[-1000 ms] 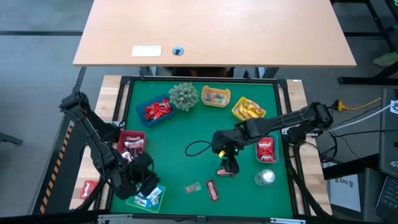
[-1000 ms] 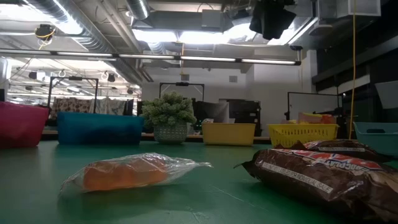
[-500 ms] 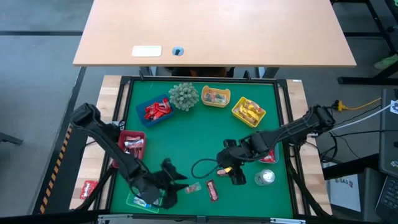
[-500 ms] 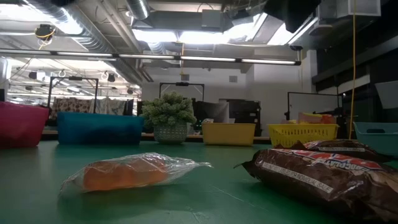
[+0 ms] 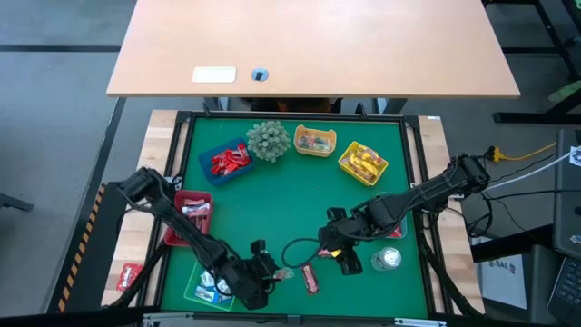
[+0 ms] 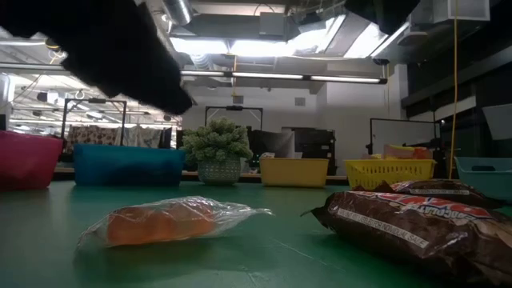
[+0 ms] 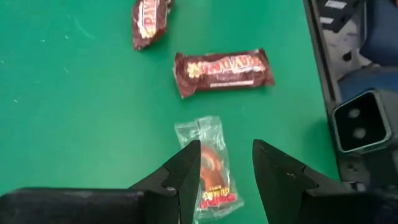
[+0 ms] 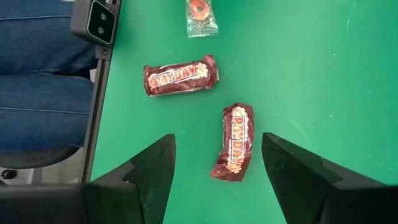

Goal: Sort candy
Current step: Put the orange gummy into the orange bin

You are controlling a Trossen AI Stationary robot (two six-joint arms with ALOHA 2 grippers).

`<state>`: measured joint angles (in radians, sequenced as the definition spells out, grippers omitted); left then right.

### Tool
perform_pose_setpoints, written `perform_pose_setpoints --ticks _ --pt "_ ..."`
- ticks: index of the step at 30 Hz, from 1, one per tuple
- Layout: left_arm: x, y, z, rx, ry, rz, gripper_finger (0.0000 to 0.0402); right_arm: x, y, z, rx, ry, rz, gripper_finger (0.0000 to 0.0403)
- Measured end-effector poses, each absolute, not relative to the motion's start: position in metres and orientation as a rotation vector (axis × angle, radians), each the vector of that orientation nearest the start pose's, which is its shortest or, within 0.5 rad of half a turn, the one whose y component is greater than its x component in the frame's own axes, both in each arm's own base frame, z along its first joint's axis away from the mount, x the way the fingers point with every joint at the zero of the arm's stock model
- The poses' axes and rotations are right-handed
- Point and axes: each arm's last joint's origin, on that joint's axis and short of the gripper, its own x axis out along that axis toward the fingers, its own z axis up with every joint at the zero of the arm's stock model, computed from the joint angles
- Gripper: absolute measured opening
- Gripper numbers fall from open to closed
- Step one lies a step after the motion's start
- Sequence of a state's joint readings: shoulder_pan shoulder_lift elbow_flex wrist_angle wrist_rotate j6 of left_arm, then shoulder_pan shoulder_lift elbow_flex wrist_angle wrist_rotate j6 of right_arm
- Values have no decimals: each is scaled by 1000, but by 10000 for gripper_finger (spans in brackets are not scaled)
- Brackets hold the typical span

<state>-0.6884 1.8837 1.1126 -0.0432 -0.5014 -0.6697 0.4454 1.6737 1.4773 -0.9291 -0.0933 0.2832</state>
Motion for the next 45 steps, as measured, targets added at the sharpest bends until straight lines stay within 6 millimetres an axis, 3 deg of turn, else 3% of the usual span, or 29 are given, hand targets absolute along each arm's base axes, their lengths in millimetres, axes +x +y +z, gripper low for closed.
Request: perform_pose_setpoints --ticks 18,27,45 --pt "309 -237 117 -146 794 38 132 307 149 290 36 1163 296 238" --pt "309 -236 111 -81 802 36 129 307 149 290 36 1160 296 238" --pt "312 -235 112 -93 772 48 33 307 149 290 36 1160 296 238"
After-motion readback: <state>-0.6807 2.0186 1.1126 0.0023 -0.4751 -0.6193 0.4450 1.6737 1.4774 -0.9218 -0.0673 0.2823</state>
